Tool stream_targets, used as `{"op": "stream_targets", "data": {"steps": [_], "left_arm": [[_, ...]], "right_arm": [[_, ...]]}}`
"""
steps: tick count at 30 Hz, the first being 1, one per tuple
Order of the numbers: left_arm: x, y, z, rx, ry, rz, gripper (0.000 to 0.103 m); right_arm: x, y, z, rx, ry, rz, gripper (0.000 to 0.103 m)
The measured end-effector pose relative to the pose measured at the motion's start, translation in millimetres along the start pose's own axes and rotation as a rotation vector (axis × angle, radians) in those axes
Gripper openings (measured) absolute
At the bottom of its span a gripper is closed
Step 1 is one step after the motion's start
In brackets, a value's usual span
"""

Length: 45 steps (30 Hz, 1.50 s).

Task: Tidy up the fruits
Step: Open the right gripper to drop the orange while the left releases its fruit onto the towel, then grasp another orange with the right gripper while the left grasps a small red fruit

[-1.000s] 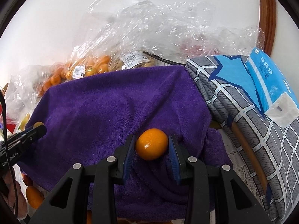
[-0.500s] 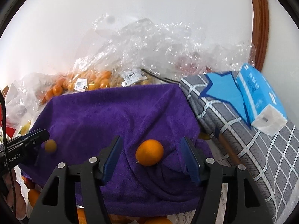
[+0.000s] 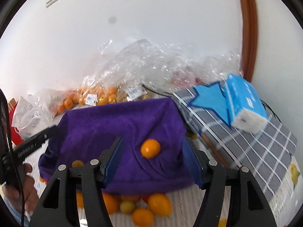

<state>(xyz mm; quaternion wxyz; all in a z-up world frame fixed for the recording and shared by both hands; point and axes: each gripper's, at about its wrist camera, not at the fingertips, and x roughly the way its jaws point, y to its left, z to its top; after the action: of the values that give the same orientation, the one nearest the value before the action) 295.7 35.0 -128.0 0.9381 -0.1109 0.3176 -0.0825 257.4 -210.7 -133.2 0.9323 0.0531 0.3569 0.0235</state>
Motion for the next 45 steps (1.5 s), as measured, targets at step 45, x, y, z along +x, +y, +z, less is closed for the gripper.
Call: {"op": "stream_targets", "data": {"steps": [45], "left_arm": [[-46.4,26.1,-91.8,0.075,0.233,0.099,0.045]], "right_arm": [[-2.1,-54.7,-99.2,0.042,0.18,0.052,0.035]]}}
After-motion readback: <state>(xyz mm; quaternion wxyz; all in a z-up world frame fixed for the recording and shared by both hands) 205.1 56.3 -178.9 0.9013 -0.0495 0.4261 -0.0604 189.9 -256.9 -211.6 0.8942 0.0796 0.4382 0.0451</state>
